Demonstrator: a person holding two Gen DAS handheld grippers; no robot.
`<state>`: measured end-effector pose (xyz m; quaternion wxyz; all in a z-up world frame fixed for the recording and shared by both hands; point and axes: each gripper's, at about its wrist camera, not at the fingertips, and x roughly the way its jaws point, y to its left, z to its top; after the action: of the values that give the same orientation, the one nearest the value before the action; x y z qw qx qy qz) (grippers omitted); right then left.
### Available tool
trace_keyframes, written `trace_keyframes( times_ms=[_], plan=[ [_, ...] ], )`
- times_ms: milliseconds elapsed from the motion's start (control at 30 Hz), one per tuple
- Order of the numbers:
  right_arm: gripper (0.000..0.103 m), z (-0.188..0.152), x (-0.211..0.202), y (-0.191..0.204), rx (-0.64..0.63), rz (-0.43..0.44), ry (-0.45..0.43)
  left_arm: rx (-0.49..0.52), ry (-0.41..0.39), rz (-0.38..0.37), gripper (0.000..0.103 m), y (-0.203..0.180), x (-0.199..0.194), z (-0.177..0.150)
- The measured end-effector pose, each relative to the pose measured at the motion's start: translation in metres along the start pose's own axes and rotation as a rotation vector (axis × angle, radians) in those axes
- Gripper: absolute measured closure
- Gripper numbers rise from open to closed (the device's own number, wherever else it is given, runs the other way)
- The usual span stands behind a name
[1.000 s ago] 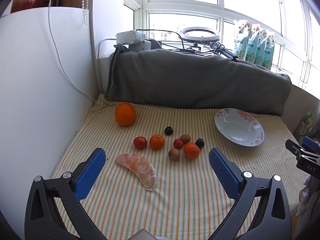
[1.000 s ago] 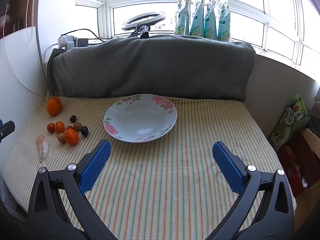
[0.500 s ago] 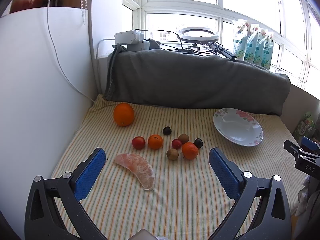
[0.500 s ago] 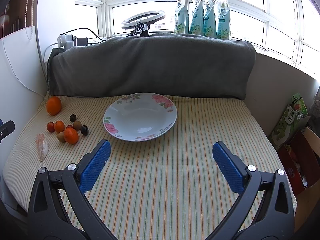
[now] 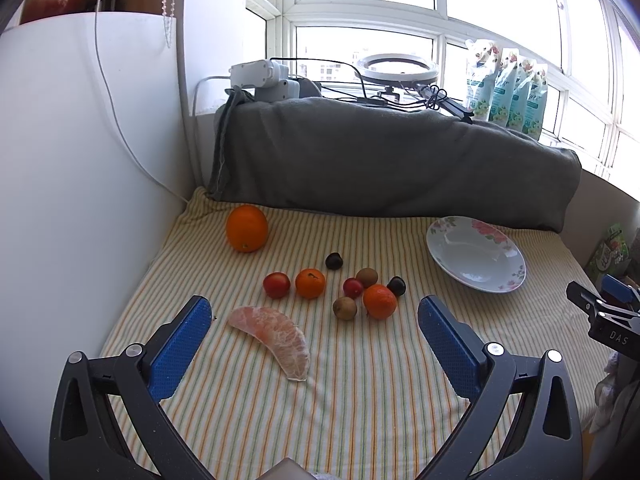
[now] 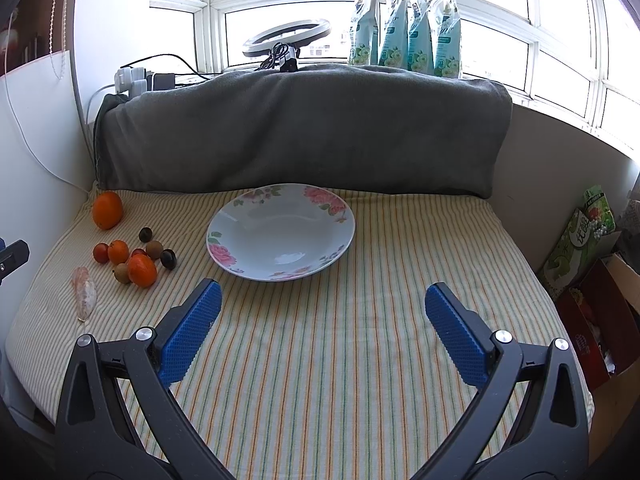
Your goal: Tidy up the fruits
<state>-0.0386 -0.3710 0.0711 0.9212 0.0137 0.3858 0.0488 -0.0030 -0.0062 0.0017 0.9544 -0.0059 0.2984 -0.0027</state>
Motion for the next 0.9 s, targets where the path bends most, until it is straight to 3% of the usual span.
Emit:
trace_keyframes(
  times_ms=[633, 900],
  plan=[
    [0.000, -0.003, 0.011, 0.008, -0.010, 0.022, 0.027, -0.021, 0.020, 0.002, 0.001, 0.011, 0.011, -0.003],
    [0.000, 0.001, 0.017, 0.018, -0.032, 0.069, 0.043, -0.042, 0.049, 0.019, 0.001, 0.025, 0.020, -0.011]
  ],
)
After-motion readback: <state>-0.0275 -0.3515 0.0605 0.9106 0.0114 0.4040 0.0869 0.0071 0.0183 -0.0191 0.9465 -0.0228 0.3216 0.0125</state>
